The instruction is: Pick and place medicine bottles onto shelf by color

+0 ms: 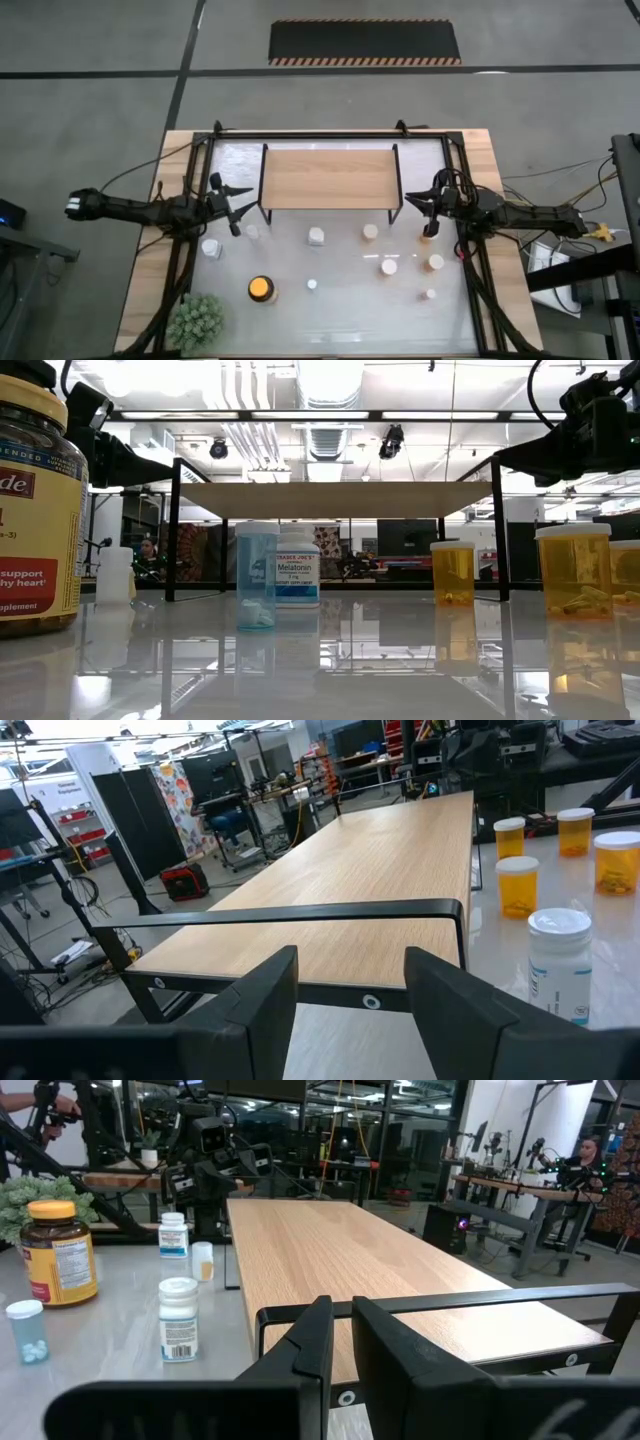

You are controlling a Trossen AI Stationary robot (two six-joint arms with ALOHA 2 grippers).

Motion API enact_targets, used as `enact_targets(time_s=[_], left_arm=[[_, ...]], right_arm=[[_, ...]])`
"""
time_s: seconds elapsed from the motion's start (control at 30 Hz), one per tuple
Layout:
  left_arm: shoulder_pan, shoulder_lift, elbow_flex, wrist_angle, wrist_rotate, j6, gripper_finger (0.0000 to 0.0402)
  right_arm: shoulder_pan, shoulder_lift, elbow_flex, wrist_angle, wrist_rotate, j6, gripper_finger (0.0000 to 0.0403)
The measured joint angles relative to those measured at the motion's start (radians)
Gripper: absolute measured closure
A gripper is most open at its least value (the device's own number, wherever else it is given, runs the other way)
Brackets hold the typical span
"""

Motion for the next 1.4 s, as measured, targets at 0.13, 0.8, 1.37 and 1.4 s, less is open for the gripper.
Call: enact_targets(time_s=[0.13, 0.8, 1.37, 1.4], left_arm=[[0.0, 0.0, 0.0, 0.0, 0.0, 0.0, 0.0233], [0.0, 0.0, 0.0, 0.001, -0.017, 0.015, 0.0233], [0.0, -0.017, 0.0, 0.521, -0.039, 0.004, 0.0233], [0.0, -0.018, 0.0, 0.571, -0.021, -0.035, 0.0233]], right_arm=[[0.0, 0.0, 0.0, 0.0, 0.0, 0.0, 0.0369], [0.0, 0.0, 0.0, 0.008, 0.0, 0.018, 0.0369], [0.0, 0.0, 0.0, 0.016, 0.0, 0.13, 0.0369], [0.0, 0.0, 0.0, 0.016, 0.0, 0.129, 0.0369]])
